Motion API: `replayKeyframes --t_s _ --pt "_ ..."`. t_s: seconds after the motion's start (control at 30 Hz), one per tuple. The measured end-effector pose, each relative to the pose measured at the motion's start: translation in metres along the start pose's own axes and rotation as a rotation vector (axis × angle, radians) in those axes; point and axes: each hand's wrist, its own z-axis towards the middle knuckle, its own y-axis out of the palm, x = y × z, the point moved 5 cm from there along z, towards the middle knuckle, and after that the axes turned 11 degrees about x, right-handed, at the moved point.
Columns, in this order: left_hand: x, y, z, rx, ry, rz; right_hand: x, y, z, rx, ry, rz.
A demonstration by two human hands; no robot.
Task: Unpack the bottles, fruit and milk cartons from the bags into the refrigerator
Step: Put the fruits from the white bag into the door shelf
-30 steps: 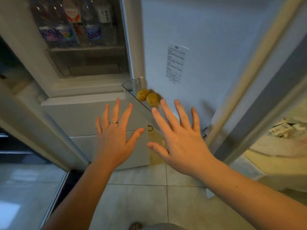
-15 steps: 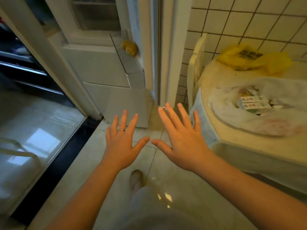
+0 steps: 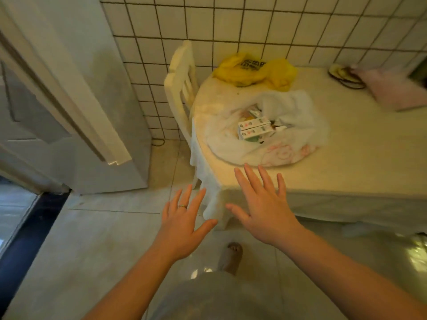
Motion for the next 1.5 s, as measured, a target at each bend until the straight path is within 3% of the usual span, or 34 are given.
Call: replayKeyframes --t_s 0.3,0.57,0.83,0.97,1.13,1.23,1.37,1.5 --pt "0.086 0.051 0.167 -0.015 0.055 -0.076 0.148 -0.008 0.093 -0.053 0.071 -0.118" --pt "0.131 0.069 0.296 0.084 0.065 -0.19 0.235 -0.02 0.217 -0.128 -0.187 -0.247" --pt "0.141 0.08 0.378 -0.021 0.033 -0.156 0.273 -0.002 0.316 -0.189 -0.443 -0.414" --pt "0.176 0.087 0.373 -0.034 0.132 -0.115 0.291 0.007 0.351 -0.275 -0.343 -0.37" --pt "0.216 0.111 0.358 -0.09 0.235 -0.002 0.306 0.028 0.374 -0.413 -0.108 0.001" --pt "0.227 0.12 0.356 -0.106 0.198 0.075 0.325 0.028 0.381 -0.348 -0.13 -0.001" --pt "0.247 0.121 0.356 -0.03 0.116 0.067 0.368 0.008 0.391 -0.114 -0.182 -0.039" --pt "0.273 0.13 0.358 0.025 0.094 0.131 0.425 -0.006 0.394 0.051 -0.117 -0.049"
